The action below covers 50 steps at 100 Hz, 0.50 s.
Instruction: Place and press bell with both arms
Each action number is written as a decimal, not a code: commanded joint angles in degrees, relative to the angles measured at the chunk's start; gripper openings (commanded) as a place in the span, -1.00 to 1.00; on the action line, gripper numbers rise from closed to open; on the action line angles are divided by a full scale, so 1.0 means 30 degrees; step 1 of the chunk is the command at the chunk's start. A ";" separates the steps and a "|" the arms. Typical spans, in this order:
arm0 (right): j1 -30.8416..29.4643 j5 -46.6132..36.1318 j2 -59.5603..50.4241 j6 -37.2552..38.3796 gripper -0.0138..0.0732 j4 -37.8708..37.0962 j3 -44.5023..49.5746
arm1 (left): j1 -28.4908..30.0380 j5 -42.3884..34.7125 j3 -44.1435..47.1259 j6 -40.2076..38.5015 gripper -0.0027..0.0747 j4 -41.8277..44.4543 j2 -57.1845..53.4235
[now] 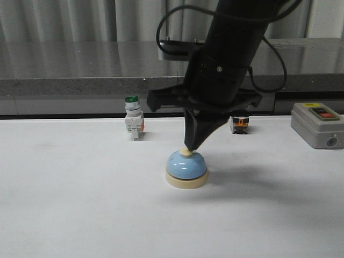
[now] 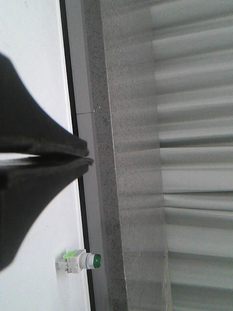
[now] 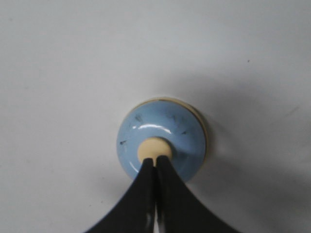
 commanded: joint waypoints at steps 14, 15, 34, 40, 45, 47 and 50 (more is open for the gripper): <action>-0.0474 -0.0361 -0.3691 -0.0082 -0.82 -0.0547 -0.0609 | 0.0031 -0.1557 0.0796 -0.0172 -0.98 -0.0162 -0.0550; -0.0564 -0.0343 -0.3867 -0.0082 -0.82 -0.0547 -0.0588 | 0.0031 -0.1557 0.0796 -0.0172 -0.98 -0.0162 -0.0550; -0.2139 0.0490 -0.6127 -0.0082 -0.82 -0.1024 -0.0505 | 0.0031 -0.1557 0.0796 -0.0172 -0.98 -0.0162 -0.0550; -0.2600 0.0554 -0.6867 -0.0082 -0.82 -0.1422 -0.0239 | 0.0031 -0.1557 0.0796 -0.0172 -0.98 -0.0162 -0.0550; -0.3062 0.0536 -0.7587 -0.0082 -0.82 -0.1687 0.0165 | 0.0031 -0.1557 0.0796 -0.0172 -0.98 -0.0162 -0.0550; -0.3185 0.0536 -0.7905 -0.0082 -0.82 -0.1778 0.0375 | 0.0031 -0.1557 0.0796 -0.0172 -0.98 -0.0162 -0.0550; -0.3473 0.0520 -0.8441 -0.0082 -0.82 -0.1867 0.0675 | 0.0031 -0.1557 0.0796 -0.0172 -0.98 -0.0162 -0.0550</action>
